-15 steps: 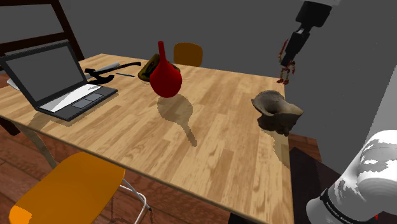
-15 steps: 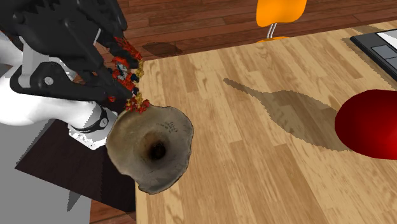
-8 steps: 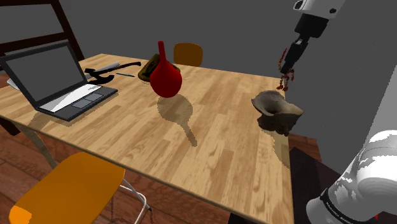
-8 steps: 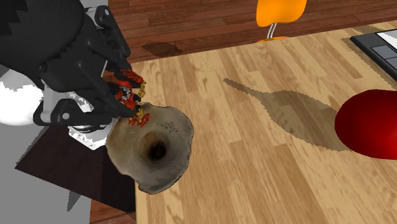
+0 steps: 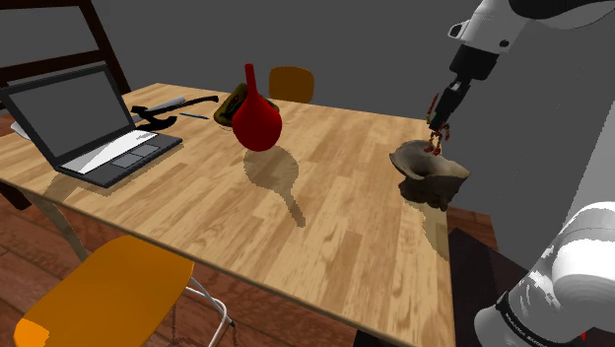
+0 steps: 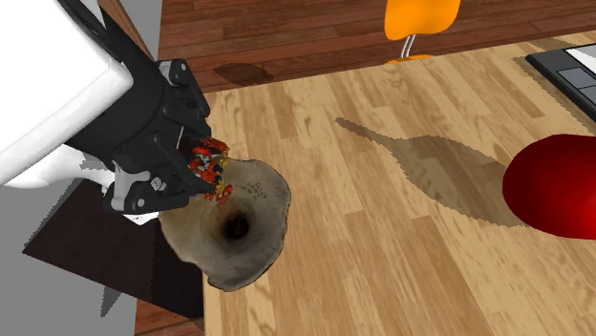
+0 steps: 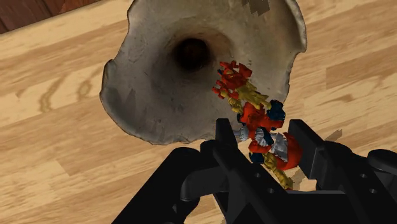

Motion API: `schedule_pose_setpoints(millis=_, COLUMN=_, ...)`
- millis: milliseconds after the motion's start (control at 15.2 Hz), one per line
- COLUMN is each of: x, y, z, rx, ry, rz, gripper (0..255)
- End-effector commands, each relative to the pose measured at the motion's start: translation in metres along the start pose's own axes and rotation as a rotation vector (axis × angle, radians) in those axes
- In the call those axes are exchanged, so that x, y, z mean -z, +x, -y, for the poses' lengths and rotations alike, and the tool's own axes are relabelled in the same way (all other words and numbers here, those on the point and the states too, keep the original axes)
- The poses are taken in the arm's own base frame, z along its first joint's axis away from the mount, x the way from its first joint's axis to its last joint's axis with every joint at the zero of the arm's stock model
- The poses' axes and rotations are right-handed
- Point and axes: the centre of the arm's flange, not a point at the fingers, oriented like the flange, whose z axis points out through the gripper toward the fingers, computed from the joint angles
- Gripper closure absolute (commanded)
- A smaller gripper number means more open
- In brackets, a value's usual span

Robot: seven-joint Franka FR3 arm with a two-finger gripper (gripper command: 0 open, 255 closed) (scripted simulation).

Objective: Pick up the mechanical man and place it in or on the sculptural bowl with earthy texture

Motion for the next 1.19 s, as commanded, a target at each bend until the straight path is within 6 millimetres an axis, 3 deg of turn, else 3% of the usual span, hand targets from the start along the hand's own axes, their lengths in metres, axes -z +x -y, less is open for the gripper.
schedule_pose_setpoints(millis=0, x=-0.004, y=0.0, z=0.0, rx=0.0, ry=0.0, rz=-0.001, gripper=255)
schedule_pose_setpoints(millis=396, x=-0.004, y=0.0, z=0.0, rx=0.0, ry=0.0, rz=-0.001, gripper=255)
schedule_pose_setpoints(millis=462, x=-0.004, y=0.0, z=0.0, rx=0.0, ry=0.0, rz=-0.001, gripper=0)
schedule_pose_setpoints(millis=792, x=-0.004, y=0.0, z=0.0, rx=0.0, ry=0.0, rz=-0.001, gripper=0)
schedule_pose_setpoints(millis=1056, x=0.046, y=0.0, z=0.0, rx=0.0, ry=0.0, rz=-0.001, gripper=0)
schedule_pose_setpoints(millis=1122, x=0.046, y=0.0, z=0.0, rx=0.0, ry=0.0, rz=-0.001, gripper=0)
